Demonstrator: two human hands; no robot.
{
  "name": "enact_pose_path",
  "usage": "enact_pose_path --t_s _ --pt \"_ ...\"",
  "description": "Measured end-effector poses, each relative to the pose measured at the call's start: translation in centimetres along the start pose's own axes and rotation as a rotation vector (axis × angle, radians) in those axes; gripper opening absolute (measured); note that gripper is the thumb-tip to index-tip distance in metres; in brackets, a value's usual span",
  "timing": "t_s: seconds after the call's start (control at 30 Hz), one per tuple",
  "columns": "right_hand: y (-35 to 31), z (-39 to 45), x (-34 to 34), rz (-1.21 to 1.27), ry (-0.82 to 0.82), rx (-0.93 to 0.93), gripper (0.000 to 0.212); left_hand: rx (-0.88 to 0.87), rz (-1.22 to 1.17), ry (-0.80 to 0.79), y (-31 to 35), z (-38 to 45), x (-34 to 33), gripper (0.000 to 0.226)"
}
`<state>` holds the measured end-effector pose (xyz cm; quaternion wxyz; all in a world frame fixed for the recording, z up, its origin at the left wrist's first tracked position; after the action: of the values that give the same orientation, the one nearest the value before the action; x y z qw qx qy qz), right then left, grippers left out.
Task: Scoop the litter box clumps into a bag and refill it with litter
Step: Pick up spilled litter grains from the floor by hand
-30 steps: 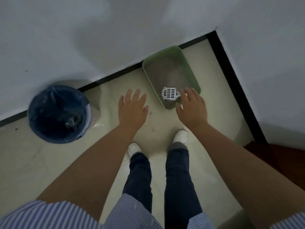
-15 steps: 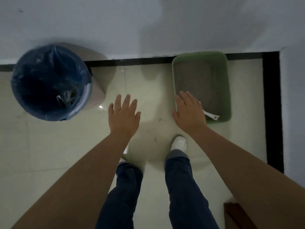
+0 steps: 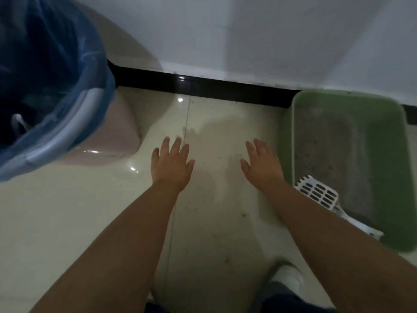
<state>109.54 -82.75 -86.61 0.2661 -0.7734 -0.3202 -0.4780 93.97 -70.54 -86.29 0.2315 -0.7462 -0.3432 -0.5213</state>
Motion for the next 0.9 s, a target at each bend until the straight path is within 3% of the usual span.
enact_pose_path --t_s 0.3,0.57,0.83,0.9 --pt "-0.3 10.5 -4.9 0.106 0.213 0.037 0.054 -0.031 -0.054 0.168 -0.4 8.8 -3.7 0.054" --pt "0.9 6.7 -10.6 0.100 0.053 0.065 0.060 -0.055 -0.120 -0.007 -1.1 7.1 -9.5 0.058" --pt "0.1 5.9 -12.8 0.079 0.054 0.215 0.097 -0.095 -0.152 0.028 -1.3 6.7 -10.9 0.061" --pt "-0.8 5.5 -12.9 0.020 0.097 0.319 0.094 -0.101 -0.167 0.044 -1.4 6.8 -11.1 0.059"
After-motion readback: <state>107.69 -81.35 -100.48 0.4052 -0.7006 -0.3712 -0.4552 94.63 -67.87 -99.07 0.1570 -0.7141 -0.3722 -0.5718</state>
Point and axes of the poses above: each hand's wrist, its own z-axis towards the middle knuckle, its own x-axis out of the back of the hand, y = z × x, the point moved 4 cm from there along z, towards the middle knuckle, and after that the axes turned 11 degrees about y, right-handed, at the moved point
